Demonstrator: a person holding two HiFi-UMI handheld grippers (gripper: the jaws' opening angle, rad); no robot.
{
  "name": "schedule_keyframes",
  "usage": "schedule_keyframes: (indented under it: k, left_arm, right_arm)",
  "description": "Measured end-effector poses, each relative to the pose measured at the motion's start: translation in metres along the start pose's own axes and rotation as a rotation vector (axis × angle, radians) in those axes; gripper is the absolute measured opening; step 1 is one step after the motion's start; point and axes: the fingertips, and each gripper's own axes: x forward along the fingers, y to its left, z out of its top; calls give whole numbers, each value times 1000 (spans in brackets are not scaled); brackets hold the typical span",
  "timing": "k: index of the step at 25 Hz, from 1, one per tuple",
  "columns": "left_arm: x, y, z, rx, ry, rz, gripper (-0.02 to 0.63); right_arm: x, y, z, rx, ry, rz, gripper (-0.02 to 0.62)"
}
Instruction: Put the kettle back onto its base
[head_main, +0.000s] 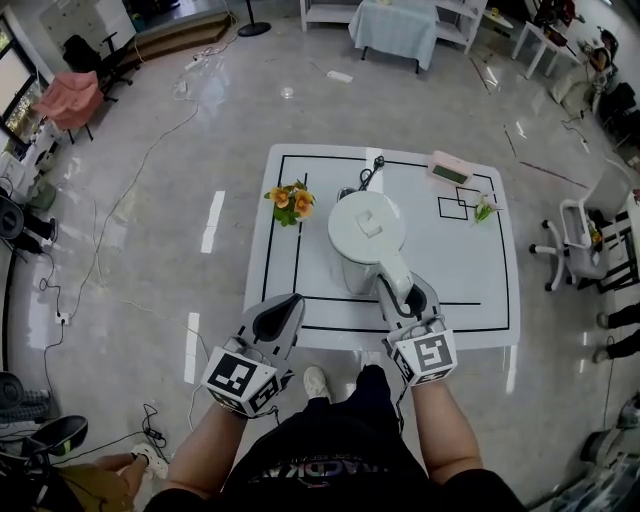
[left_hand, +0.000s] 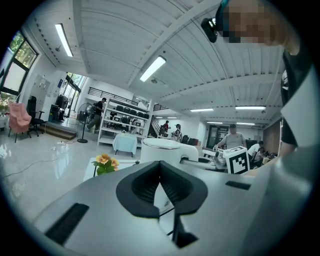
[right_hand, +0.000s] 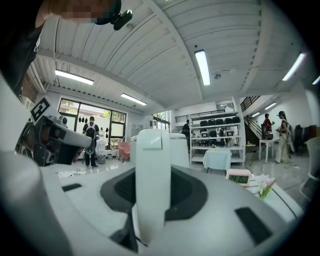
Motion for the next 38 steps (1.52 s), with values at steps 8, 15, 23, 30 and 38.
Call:
schedule_keyframes:
  k: [8, 15, 23, 30, 38]
  left_arm:
    - [-6, -2, -4, 0, 3, -5, 5]
    - [-5, -8, -6, 0, -5, -19, 5]
    - [1, -20, -4, -14, -23, -72, 5]
    - [-1, -36, -8, -17, -19, -147, 5]
    - [11, -72, -11, -3, -9, -249, 5]
  right_arm:
    - [-8, -2, -10, 33, -11, -20, 112]
    - [-11, -3, -17, 40, 2, -10, 112]
    - [-19, 1, -23, 40, 91, 12, 141]
    - [-58, -1, -11, 14, 91, -70, 152]
    - [-111, -16, 12, -16, 65, -190, 141]
